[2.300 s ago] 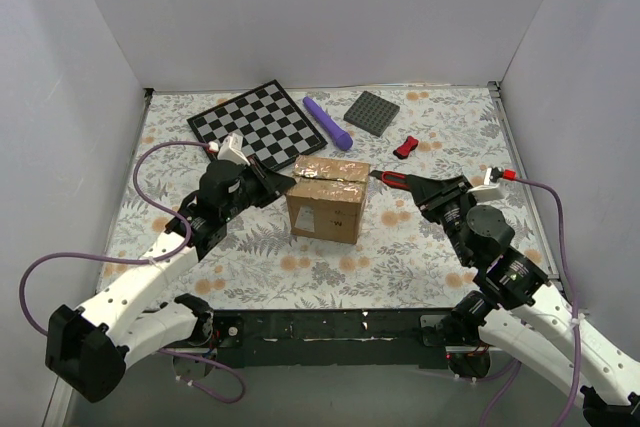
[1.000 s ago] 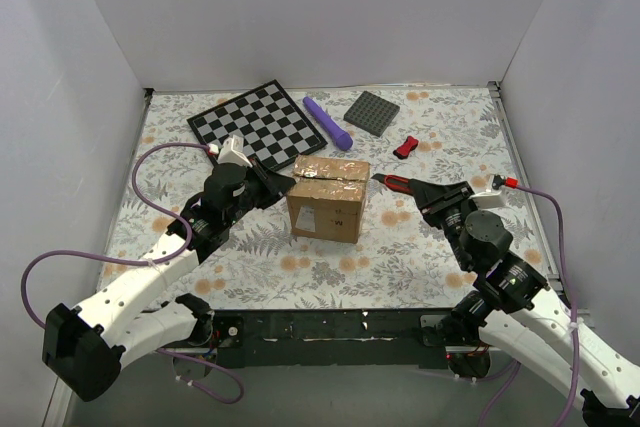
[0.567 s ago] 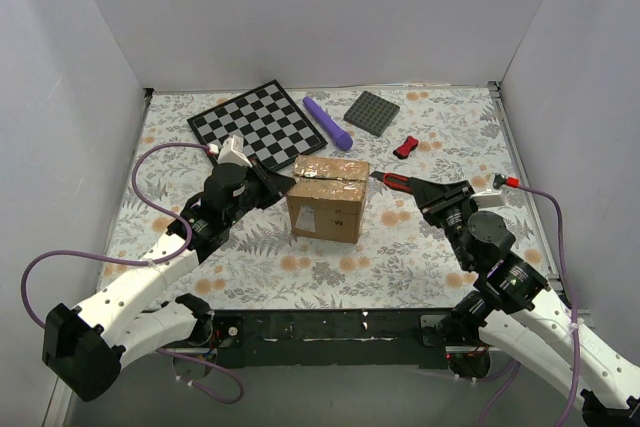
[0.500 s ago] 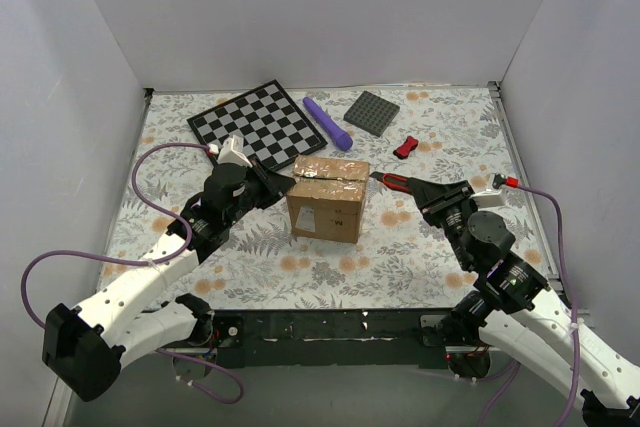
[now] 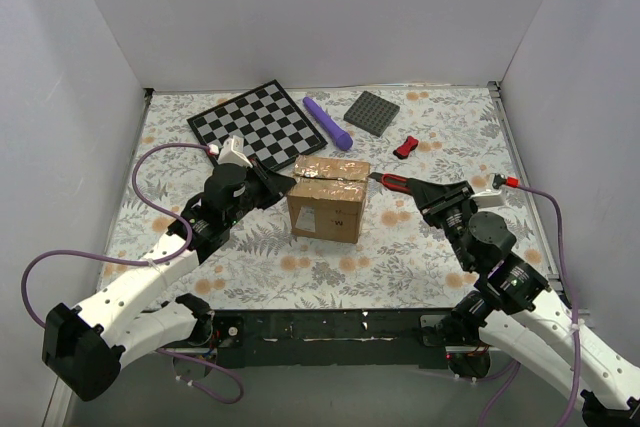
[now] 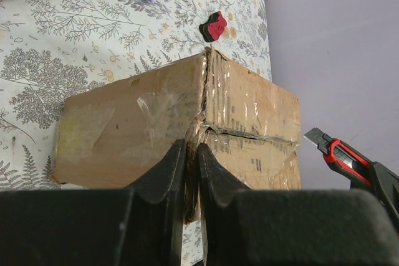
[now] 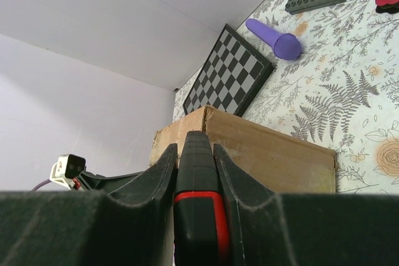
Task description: Unpack the express box
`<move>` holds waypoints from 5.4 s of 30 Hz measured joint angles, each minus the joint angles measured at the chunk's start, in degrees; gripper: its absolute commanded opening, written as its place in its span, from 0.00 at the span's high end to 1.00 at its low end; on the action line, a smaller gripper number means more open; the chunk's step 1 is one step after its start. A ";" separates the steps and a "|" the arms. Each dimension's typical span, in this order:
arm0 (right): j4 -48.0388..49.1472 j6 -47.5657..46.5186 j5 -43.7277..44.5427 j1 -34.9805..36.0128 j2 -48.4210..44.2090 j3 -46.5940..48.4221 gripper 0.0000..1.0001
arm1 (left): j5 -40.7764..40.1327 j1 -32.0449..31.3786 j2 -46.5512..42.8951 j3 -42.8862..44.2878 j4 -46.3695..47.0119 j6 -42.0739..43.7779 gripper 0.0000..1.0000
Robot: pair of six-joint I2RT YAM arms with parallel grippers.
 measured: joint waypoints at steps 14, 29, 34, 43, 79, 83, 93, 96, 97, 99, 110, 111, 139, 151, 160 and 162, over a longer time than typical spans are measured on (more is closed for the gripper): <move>-0.55 -0.26 1.81 0.00 -0.70 0.00 0.99 | -0.02 -0.04 -0.02 -0.11 0.24 -0.07 1.00; 0.59 0.07 0.76 -0.02 0.46 -0.98 0.99 | -0.48 -0.31 -0.35 -0.44 0.39 -0.26 1.00; 1.73 0.83 0.13 -0.11 0.48 -1.77 0.99 | -0.68 -0.37 -0.35 -0.44 0.39 -0.61 1.00; 3.98 3.30 -1.70 -0.22 1.09 -3.76 0.99 | -3.50 -2.29 -0.31 -0.44 0.48 -1.36 1.00; -1.44 -0.68 -11.96 -1.22 -3.58 -3.19 0.99 | -8.74 -3.21 -0.72 -0.44 -0.35 -2.21 1.00; -2.27 -0.44 -12.33 -1.22 -4.37 -3.19 0.99 | -8.74 -3.32 -0.90 -0.44 -0.61 -2.64 1.00; -2.58 -0.22 -13.38 -1.27 -4.15 -3.17 0.99 | -6.32 -2.84 -0.20 -0.44 0.42 -2.69 1.00; -2.71 -0.15 -13.88 -1.36 -3.06 -2.43 0.99 | -6.62 -2.75 0.04 -0.44 0.63 -3.65 1.00; -2.99 0.00 -14.21 -1.44 -2.73 -2.12 0.99 | -7.04 -2.75 0.07 -0.44 0.52 -4.11 1.00; -3.69 0.52 -14.69 -1.53 -2.62 -1.75 0.99 | -7.63 -2.75 0.07 -0.44 0.39 -5.22 1.00; -11.23 2.97 -16.37 -1.57 -5.03 1.11 0.99 | -11.63 -3.91 -0.94 -1.51 0.22 -11.98 1.00; -11.72 2.99 -16.55 -1.57 -5.25 1.31 0.99 | -11.89 -4.11 -1.03 -1.51 0.07 -12.24 1.00; -4.68 12.46 -27.08 -0.83 -8.24 -6.23 0.99 | -23.54 -5.29 -6.75 -4.63 -2.08 -14.84 1.00; -11.65 7.39 -31.56 -0.52 -3.54 1.33 0.99 | -23.78 -5.29 -6.88 -4.83 -2.32 -15.45 1.00; -11.28 5.73 -34.18 -0.52 -3.41 1.27 0.99 | -23.93 -5.29 -5.29 -4.52 -1.05 -14.99 0.91; -14.36 2.36 -33.73 -0.48 -2.47 4.35 0.99 | -23.74 -5.33 -4.87 -3.80 -1.25 -14.03 0.77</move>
